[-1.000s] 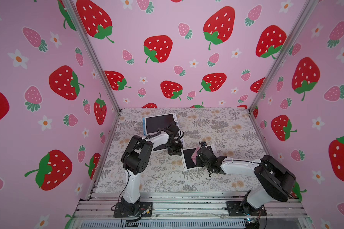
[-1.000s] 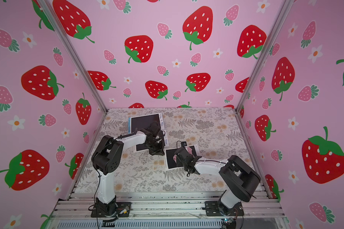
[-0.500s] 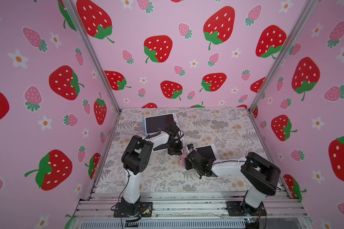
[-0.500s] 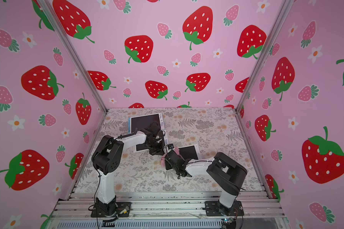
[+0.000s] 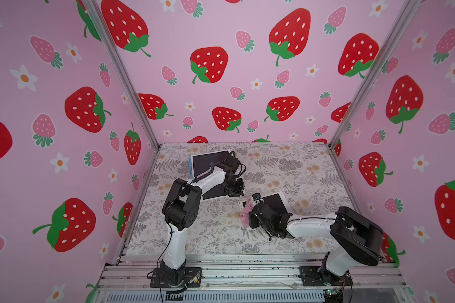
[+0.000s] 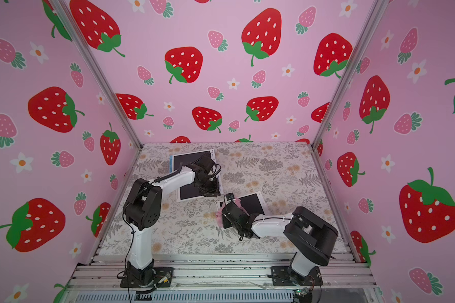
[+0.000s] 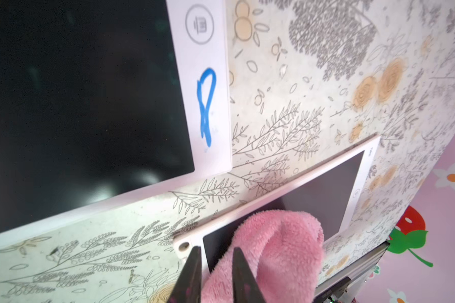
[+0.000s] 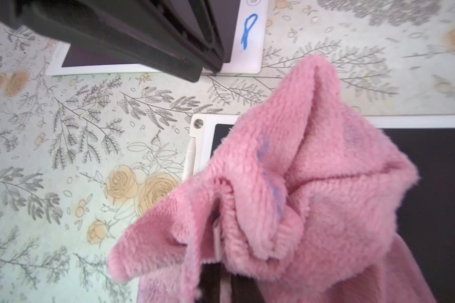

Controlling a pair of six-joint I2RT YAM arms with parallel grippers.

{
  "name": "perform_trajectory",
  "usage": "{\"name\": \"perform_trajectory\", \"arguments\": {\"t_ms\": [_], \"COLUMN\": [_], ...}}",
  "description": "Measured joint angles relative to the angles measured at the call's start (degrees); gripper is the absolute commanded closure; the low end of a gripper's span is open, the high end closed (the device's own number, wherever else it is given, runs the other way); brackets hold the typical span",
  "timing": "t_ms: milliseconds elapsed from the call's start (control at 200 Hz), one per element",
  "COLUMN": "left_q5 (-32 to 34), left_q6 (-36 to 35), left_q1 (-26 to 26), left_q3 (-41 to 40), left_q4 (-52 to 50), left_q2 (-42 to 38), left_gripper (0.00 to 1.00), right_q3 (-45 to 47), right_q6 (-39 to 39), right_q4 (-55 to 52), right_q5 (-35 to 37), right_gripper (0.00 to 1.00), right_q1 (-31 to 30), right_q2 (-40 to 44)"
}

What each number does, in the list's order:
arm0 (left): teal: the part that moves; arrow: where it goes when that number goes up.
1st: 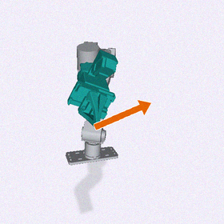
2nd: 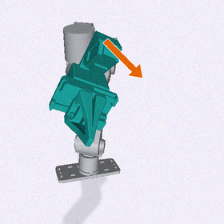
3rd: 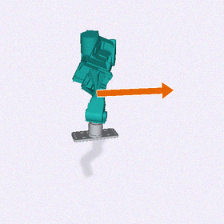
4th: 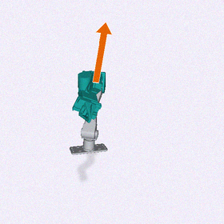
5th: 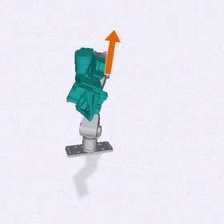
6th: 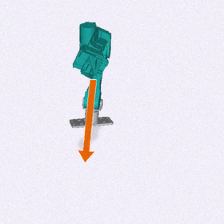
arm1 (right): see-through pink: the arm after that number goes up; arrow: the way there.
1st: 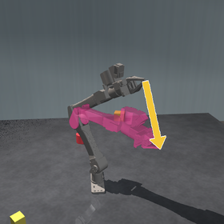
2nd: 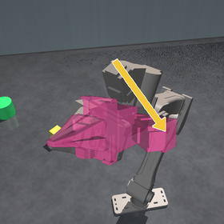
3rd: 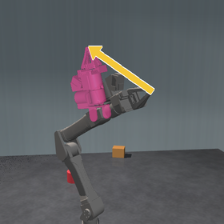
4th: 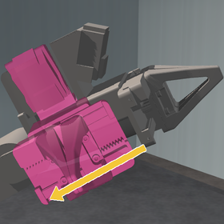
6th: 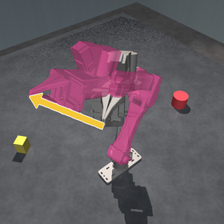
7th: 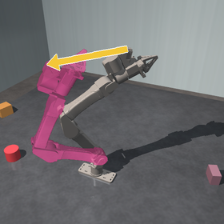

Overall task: Wipe the drawing tablet
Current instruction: Wipe the dirt from the drawing tablet.

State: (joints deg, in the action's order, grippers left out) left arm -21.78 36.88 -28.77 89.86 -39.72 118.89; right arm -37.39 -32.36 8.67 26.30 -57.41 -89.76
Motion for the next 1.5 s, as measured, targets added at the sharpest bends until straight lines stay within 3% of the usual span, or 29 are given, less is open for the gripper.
{"name": "perform_trajectory", "arguments": {"t_ms": [190, 570, 755, 1031, 1291, 1501], "left_q5": [1.73, 4.72, 4.92, 4.85, 4.55, 4.39], "left_q6": [-0.02, -0.20, -0.57, -0.63, -0.66, -0.66], "left_q1": [-0.07, -3.17, -3.28, -3.26, -3.32, -3.34], "left_q3": [-0.59, -0.90, -0.90, -1.14, -1.22, -1.33], "left_q4": [-2.34, -5.57, -5.70, -5.25, -4.66, -4.48], "left_q2": [2.38, 2.58, 2.67, 2.67, 2.67, 2.67], "left_gripper": [0.81, 0.88, 0.90, 0.91, 0.92, 0.92], "right_q3": [0.76, -1.03, -2.32, -11.65, -1.95, -2.89], "right_q6": [0.37, 0.55, 1.95, 3.65, 0.20, 0.09], "right_q4": [-1.68, -2.43, -2.45, -0.66, 1.27, -1.79], "right_q5": [2.89, 2.95, 3.87, 4.44, 3.50, 3.50], "right_gripper": [1.00, 1.00, 1.00, 1.00, 1.00, 1.00], "right_q1": [1.25, 0.81, -1.97, -7.48, -0.70, -1.70], "right_q2": [3.78, -1.49, -3.37, -13.57, -5.46, -4.50]}}
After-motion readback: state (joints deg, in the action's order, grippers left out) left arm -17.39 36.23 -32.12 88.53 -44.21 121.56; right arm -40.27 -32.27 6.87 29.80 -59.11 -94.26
